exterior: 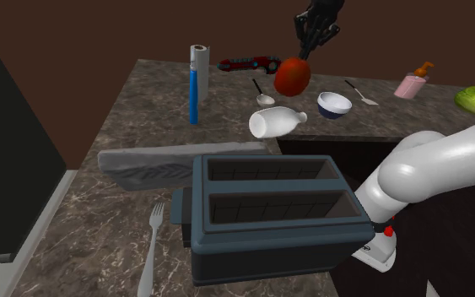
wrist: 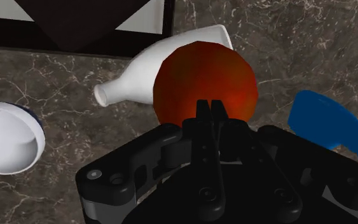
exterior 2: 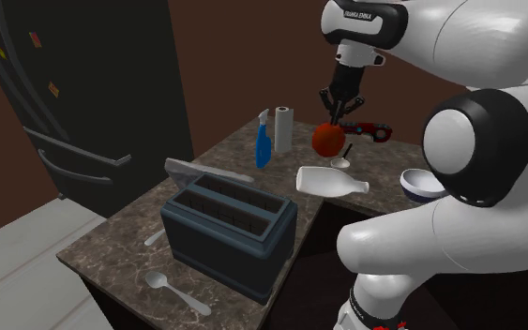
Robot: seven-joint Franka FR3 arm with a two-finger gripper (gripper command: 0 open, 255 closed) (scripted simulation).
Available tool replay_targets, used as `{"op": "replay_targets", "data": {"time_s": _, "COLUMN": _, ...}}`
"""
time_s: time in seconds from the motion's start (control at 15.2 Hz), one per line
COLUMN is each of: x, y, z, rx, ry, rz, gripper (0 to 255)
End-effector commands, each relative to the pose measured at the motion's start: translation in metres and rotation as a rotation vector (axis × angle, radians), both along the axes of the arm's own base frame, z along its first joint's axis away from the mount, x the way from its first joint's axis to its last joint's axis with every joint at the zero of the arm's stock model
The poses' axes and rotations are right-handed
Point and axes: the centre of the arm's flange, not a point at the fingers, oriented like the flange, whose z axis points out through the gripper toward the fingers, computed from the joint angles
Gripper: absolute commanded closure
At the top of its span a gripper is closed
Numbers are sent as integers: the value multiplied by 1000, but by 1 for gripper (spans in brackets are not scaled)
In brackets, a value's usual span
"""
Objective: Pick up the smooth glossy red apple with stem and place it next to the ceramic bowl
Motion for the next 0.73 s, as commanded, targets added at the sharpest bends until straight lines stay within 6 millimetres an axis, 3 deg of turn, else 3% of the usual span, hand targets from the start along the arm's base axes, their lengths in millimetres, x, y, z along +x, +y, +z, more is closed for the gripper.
{"op": "replay_targets", "data": {"time_s": 0.0, "x": -10, "y": -27, "z": -1, "rx": 0, "ry": 0, "rz": 2, "gripper": 255}}
{"op": "replay_targets", "data": {"time_s": 0.66, "x": -47, "y": -154, "z": -1, "rx": 0, "ry": 0, "rz": 2, "gripper": 255}}
